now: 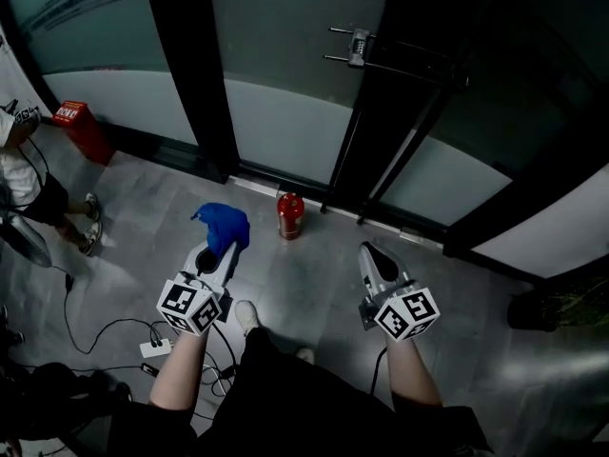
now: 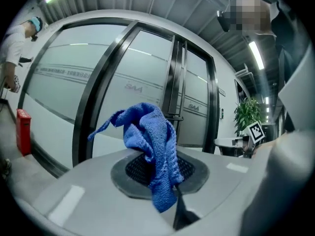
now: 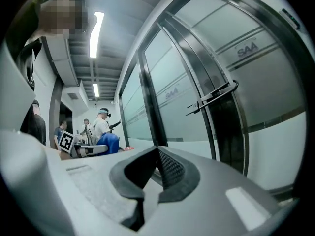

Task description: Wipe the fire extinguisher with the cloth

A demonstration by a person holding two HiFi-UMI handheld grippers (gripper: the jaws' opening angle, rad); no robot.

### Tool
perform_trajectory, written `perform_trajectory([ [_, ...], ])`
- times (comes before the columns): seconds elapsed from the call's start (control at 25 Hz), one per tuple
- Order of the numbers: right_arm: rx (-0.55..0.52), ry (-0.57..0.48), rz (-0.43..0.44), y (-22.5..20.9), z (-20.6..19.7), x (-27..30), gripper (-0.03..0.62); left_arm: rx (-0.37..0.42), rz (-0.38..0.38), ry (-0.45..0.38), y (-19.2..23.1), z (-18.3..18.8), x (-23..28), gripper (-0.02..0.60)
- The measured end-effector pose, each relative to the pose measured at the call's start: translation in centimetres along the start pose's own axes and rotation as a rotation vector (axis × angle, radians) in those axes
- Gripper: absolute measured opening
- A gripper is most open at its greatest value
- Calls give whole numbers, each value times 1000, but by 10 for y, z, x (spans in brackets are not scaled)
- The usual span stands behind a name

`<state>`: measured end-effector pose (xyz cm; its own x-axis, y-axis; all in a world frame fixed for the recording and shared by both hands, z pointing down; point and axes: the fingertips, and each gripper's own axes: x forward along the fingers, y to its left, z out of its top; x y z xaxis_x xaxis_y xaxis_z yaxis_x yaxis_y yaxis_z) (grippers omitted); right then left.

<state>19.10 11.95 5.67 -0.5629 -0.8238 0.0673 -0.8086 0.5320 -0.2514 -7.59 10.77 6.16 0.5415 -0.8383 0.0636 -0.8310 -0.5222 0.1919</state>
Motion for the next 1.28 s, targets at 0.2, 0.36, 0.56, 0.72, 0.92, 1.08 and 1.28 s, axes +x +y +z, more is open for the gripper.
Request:
perform_trajectory([
  [0.2,2,-44,14,5,11,-36,3,-15,8,-24,-41,5,-22,66],
  [0.36,-15,-72,-4,6,22,-53,3,11,10,-34,-52,15,-37,66],
  [0.56,-18,-120,-53,18,31,-55,3,84,-6,-40,-58,23,-43,66],
  [0.72,-37,-145,-66,43,31,-41,3,89,-36,-52,-45,34,-47,66],
  [0.92,-40,-140,-64,70,23,-32,3,91,-38,-62,-31,38,-64,66],
  [1.08,-45,-117,-68,79,17,-21,3,94,-41,-64,-26,38,-65,66],
  [1.28,-50,-95,-67,87,9,-10,3,75,-47,-62,-24,33,-64,66],
])
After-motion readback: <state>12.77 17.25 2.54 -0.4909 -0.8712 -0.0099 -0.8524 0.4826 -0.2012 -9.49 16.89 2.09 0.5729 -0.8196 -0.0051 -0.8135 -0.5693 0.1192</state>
